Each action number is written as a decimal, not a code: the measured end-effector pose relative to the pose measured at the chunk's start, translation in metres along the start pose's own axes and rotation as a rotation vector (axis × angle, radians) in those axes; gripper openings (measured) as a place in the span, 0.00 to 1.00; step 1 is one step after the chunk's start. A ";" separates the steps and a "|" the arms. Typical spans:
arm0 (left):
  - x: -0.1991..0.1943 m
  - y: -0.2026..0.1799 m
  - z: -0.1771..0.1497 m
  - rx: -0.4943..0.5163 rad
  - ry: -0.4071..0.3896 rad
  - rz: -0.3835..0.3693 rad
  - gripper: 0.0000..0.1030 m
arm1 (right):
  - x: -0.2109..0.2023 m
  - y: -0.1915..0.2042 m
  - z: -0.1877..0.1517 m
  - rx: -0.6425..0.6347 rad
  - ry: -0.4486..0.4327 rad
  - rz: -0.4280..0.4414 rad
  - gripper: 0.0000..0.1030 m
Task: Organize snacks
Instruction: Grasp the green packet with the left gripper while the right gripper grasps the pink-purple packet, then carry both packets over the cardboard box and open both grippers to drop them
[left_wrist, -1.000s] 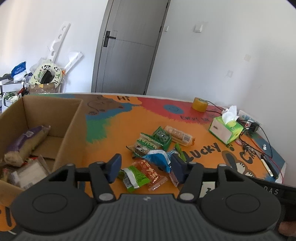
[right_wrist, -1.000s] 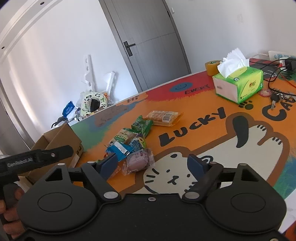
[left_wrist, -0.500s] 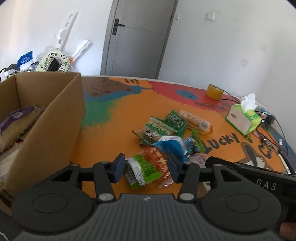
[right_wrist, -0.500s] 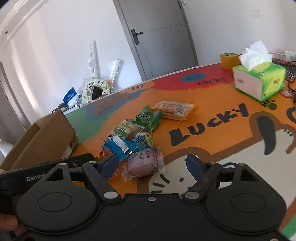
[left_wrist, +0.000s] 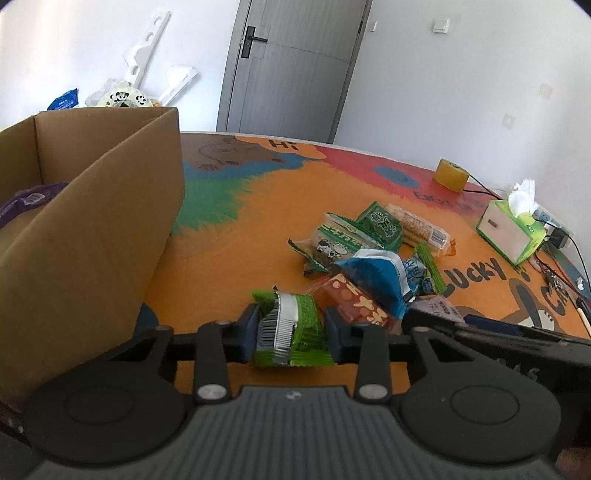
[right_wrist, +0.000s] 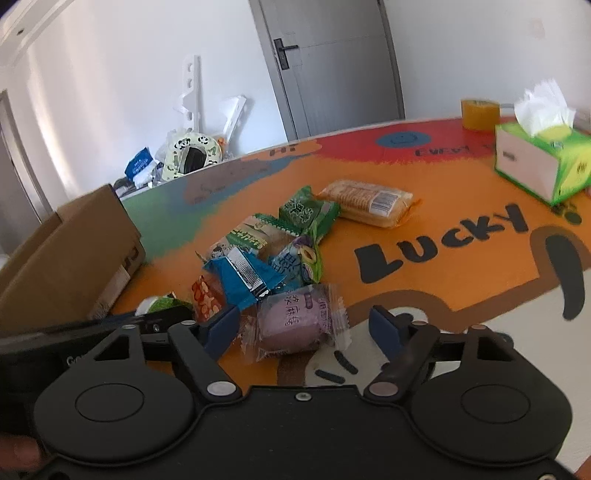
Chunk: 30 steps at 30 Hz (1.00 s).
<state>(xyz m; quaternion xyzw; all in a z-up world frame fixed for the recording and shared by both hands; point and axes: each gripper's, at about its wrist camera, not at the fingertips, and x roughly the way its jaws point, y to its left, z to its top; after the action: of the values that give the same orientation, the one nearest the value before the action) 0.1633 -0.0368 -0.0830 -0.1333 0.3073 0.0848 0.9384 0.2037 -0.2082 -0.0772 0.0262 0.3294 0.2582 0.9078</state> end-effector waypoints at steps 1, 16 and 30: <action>0.000 0.000 0.000 0.003 -0.003 0.000 0.34 | -0.001 0.000 -0.001 -0.001 0.000 0.005 0.57; -0.034 -0.004 -0.002 0.024 -0.054 -0.048 0.32 | -0.035 -0.006 -0.007 0.051 -0.050 0.012 0.30; -0.086 0.003 0.019 0.029 -0.172 -0.053 0.32 | -0.072 0.018 0.013 0.038 -0.167 0.060 0.30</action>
<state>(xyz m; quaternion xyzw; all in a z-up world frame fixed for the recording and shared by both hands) 0.1050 -0.0352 -0.0170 -0.1202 0.2233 0.0663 0.9650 0.1566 -0.2260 -0.0215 0.0746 0.2562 0.2760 0.9234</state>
